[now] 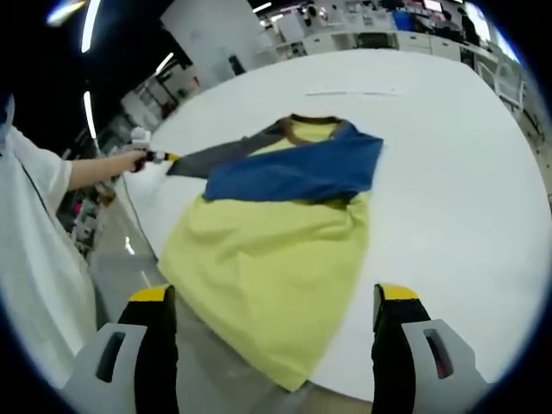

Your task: Fold the garment on the visible template until the final outline fits inside the template.

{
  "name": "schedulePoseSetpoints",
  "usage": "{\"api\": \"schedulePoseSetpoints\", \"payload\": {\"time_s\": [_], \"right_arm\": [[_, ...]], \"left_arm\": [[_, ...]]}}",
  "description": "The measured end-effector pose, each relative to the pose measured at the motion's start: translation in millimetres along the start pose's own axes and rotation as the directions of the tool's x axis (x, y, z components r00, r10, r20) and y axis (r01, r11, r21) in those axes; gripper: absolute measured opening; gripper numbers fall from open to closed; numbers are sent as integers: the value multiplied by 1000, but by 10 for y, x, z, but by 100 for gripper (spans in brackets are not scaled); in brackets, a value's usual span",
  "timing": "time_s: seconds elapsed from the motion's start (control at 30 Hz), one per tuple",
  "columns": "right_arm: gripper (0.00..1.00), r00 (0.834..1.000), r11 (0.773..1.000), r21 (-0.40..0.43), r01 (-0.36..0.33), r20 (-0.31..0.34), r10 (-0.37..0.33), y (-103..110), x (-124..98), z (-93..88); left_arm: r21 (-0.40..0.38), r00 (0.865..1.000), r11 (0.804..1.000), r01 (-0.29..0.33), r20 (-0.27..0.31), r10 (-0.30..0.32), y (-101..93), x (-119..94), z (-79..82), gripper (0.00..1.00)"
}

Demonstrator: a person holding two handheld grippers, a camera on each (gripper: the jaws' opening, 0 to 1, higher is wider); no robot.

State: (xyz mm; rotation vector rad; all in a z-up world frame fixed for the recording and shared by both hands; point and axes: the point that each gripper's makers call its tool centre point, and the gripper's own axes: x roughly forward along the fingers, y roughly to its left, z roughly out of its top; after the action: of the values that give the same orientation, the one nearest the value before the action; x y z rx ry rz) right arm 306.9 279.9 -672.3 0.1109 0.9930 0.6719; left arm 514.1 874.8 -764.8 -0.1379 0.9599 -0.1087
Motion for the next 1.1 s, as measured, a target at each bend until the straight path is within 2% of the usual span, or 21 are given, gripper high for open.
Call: {"api": "schedulePoseSetpoints", "payload": {"time_s": [0.5,1.1], "right_arm": [[94,1000,1000,-5,2,6,-2,6,-29,8],[94,999,1000,-15,-3,33,4,38,-90,28]], "left_arm": [[-29,1000,1000,-9,2,9,13,-43,26,0],[-72,1000,997,6,31,-4,-107,-259,116,0]]}}
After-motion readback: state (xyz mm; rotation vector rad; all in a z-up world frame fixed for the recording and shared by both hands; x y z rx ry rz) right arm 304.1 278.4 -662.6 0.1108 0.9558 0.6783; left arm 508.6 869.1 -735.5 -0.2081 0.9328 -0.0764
